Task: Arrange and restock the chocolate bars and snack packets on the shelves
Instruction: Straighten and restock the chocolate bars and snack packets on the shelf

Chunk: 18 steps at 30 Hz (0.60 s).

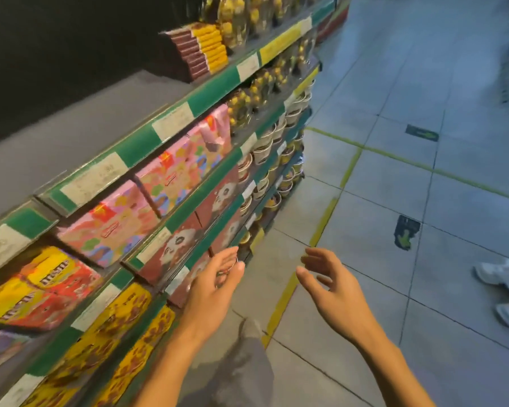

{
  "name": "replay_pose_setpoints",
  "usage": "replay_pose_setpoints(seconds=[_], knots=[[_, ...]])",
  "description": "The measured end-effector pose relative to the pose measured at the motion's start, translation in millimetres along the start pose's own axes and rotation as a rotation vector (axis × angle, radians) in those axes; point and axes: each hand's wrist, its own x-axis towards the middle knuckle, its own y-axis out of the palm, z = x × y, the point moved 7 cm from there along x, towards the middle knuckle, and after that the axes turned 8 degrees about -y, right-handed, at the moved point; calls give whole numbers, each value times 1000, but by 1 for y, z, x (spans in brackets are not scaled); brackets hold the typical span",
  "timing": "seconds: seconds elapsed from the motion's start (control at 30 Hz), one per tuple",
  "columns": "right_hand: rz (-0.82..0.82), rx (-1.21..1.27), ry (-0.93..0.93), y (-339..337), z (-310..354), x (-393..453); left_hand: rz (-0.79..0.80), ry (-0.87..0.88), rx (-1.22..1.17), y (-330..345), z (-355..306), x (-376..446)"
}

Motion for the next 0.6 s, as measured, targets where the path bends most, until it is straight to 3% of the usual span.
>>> replay_pose_setpoints(seconds=[0.3, 0.43, 0.6], knots=[[-213, -2, 47, -59, 8, 127, 181, 96, -7, 47, -89, 162], [-237, -19, 9, -79, 25, 188, 172, 168, 9, 46, -140, 221], [-200, -26, -23, -88, 27, 255, 76, 148, 38, 37, -158, 267]])
